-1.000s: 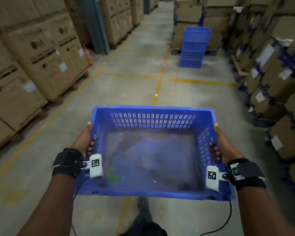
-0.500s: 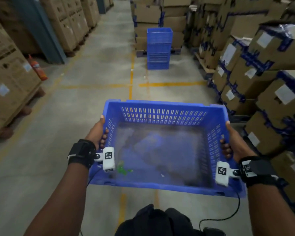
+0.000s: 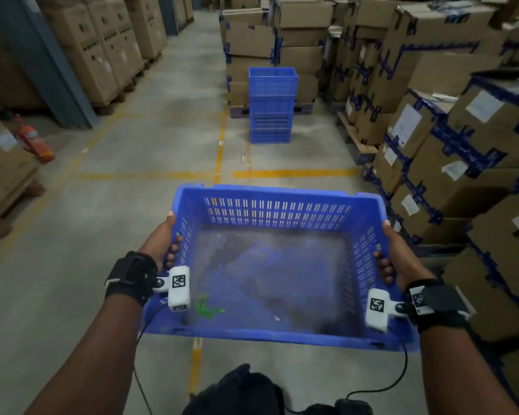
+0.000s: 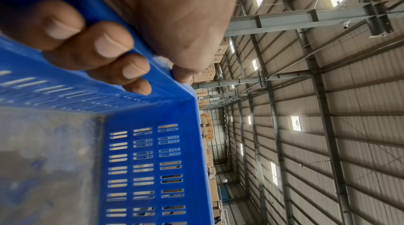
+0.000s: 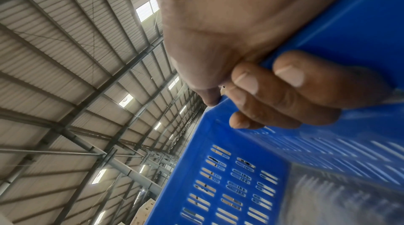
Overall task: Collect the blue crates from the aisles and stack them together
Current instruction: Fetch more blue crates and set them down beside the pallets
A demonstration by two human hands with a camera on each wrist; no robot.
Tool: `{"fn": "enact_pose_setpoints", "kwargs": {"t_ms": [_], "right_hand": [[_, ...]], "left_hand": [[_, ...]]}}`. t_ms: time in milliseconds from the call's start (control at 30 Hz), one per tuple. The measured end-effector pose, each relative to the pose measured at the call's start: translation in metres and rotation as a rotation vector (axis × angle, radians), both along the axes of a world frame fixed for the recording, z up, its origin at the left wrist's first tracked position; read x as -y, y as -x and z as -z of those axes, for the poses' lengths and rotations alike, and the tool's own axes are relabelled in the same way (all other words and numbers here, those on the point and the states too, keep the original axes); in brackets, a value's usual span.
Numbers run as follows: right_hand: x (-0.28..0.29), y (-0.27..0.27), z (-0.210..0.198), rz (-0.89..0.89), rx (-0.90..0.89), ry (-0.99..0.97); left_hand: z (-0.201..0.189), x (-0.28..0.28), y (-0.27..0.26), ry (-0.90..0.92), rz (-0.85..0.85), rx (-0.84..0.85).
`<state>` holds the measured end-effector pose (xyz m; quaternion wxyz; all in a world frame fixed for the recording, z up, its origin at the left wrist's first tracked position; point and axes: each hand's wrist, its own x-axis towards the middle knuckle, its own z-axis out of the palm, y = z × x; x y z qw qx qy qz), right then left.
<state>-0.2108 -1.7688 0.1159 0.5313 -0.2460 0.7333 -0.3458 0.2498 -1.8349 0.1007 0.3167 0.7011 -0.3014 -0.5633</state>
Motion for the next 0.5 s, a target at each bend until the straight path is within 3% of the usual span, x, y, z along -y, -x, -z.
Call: {"fn": "enact_pose_setpoints", "kwargs": {"t_ms": [133,367,500], "right_hand": [[0.094,0.005,-0.011,-0.030,-0.020,-0.020],[0.259,-0.001,0.005,-0.006,-0.023,-0.047],[0.373,-0.005,0.013,0.018,-0.005,-0.024]], "left_hand": [[-0.001,0.083,0.004,-0.010,-0.028,-0.009],[0.026,0.253,-0.001,-0.026,-0.052,-0.011],[0.032,0.380,-0.006,0.003,-0.019,-0.021]]}}
